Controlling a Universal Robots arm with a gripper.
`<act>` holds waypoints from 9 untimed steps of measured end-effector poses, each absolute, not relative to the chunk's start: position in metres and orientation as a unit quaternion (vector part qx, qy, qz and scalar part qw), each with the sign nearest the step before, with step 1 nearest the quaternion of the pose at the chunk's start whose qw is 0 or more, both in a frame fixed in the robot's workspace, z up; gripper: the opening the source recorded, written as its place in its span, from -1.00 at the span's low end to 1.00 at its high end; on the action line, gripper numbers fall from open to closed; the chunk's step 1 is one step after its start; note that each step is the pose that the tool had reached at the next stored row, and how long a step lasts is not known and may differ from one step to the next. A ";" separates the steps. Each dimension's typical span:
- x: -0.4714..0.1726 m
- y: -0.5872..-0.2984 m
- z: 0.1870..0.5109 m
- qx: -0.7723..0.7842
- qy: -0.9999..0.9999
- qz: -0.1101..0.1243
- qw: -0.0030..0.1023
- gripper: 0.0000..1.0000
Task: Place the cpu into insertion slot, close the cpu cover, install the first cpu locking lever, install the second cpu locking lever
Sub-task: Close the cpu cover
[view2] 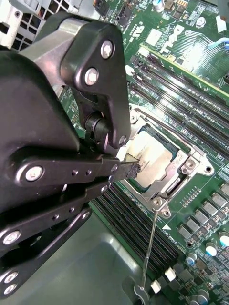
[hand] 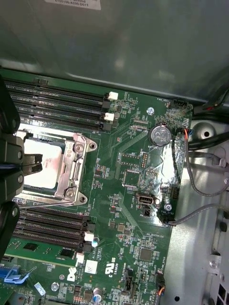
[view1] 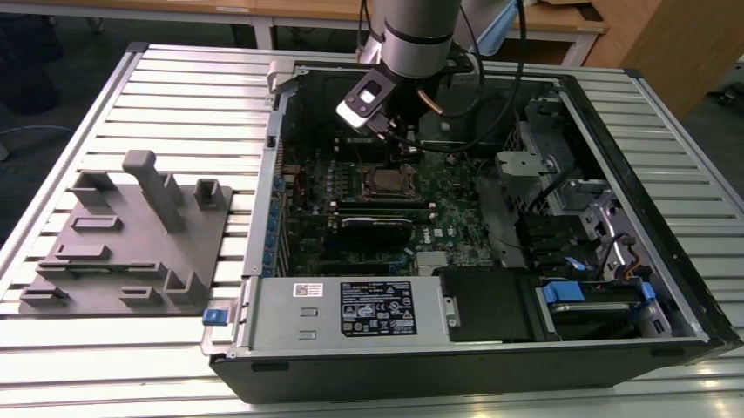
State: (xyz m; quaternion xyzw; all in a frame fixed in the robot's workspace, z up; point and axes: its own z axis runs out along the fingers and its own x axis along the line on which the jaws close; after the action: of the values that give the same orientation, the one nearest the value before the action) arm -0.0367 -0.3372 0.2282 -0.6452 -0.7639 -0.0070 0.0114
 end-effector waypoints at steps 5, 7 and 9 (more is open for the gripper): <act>-0.037 -0.337 0.228 -0.637 -0.771 -0.007 0.011 -0.79; -0.037 -0.337 0.228 -0.637 -0.771 -0.007 0.011 -0.79; -0.037 -0.337 0.228 -0.637 -0.771 -0.007 0.011 -0.79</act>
State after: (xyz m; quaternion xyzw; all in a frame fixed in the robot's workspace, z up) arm -0.0367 -0.3372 0.2282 -0.6365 -0.7711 -0.0069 0.0115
